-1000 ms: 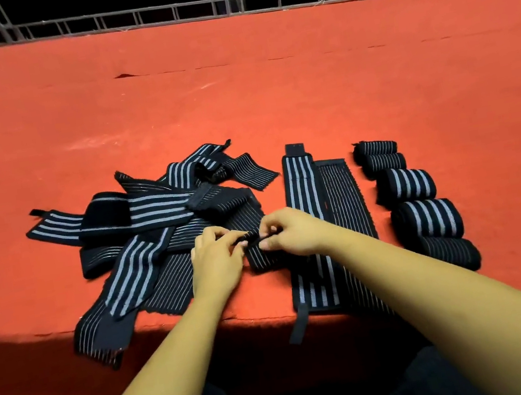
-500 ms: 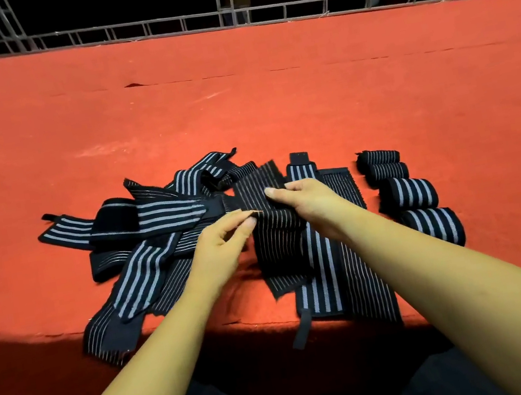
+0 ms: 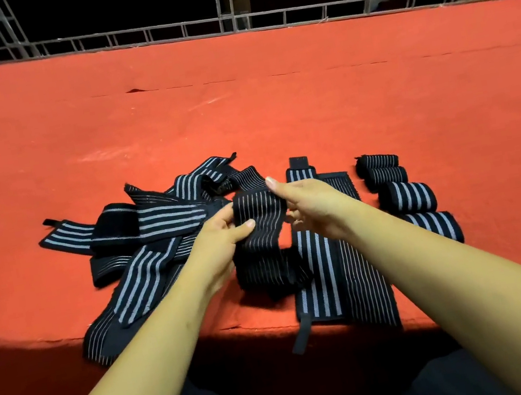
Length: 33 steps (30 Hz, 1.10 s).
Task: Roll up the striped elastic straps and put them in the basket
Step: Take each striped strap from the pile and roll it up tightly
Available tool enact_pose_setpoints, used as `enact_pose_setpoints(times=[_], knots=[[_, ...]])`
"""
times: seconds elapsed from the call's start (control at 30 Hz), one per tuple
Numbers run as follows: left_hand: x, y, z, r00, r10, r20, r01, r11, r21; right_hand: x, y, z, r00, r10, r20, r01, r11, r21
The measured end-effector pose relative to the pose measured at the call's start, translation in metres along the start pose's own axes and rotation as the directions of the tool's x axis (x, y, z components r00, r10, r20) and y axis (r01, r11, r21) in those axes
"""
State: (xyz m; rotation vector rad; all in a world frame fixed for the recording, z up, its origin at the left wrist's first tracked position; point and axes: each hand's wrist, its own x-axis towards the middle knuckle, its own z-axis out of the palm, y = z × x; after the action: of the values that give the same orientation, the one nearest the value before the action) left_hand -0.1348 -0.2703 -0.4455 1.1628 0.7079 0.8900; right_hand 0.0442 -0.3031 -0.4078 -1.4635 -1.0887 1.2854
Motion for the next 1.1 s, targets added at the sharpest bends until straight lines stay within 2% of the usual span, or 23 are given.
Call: enact_pose_setpoints(times=[0.1,0.2,0.3,0.43,0.5,0.57,0.67,0.77,0.83,0.93,1.0,1.1], knots=[[-0.003,0.003,0.000,0.996,-0.044,0.084,0.036,0.995,0.097,0.000,-0.002,-0.005,0.995,-0.049,-0.091,0.052,0.998,0.026],[-0.005,0.004,-0.001,0.991,-0.084,0.101,0.073,0.992,0.106,-0.004,-0.008,-0.009,0.987,-0.099,-0.125,0.098,0.995,-0.009],[-0.006,0.005,0.003,0.989,-0.076,0.125,0.072,0.997,0.036,-0.007,-0.011,-0.014,0.987,-0.151,-0.048,0.146,0.986,-0.082],[-0.004,0.016,0.015,0.994,-0.107,0.002,0.106,0.984,-0.146,-0.011,-0.030,-0.018,0.980,-0.190,0.063,0.196,0.972,-0.127],[-0.001,0.022,0.021,0.993,-0.105,-0.056,0.094,0.980,-0.177,-0.014,-0.042,-0.021,0.970,-0.180,0.163,0.195,0.977,-0.084],[0.001,0.027,0.026,0.995,-0.088,-0.041,0.079,0.979,-0.187,-0.017,-0.053,-0.024,0.954,-0.166,0.250,0.177,0.984,-0.020],[0.003,0.030,0.033,0.998,-0.034,0.047,0.039,0.994,-0.103,-0.019,-0.060,-0.028,0.942,-0.215,0.259,0.184,0.973,0.137],[0.003,0.029,0.038,0.979,-0.025,0.201,0.034,0.999,-0.038,-0.025,-0.061,-0.031,0.918,-0.275,0.286,0.168,0.923,0.346],[0.003,0.032,0.046,0.978,0.017,0.207,-0.017,1.000,-0.005,-0.029,-0.061,-0.030,0.923,-0.281,0.261,0.163,0.903,0.398],[0.008,0.034,0.051,0.988,0.138,0.072,-0.143,0.987,0.068,-0.026,-0.058,-0.032,0.962,-0.243,0.120,0.206,0.944,0.258],[0.010,0.034,0.050,0.980,0.199,0.024,-0.200,0.974,0.106,-0.025,-0.055,-0.035,0.974,-0.204,0.097,0.190,0.972,0.141],[0.011,0.034,0.052,0.979,0.202,0.012,-0.199,0.949,0.244,-0.025,-0.053,-0.040,0.987,-0.161,-0.002,0.161,0.984,-0.075]])
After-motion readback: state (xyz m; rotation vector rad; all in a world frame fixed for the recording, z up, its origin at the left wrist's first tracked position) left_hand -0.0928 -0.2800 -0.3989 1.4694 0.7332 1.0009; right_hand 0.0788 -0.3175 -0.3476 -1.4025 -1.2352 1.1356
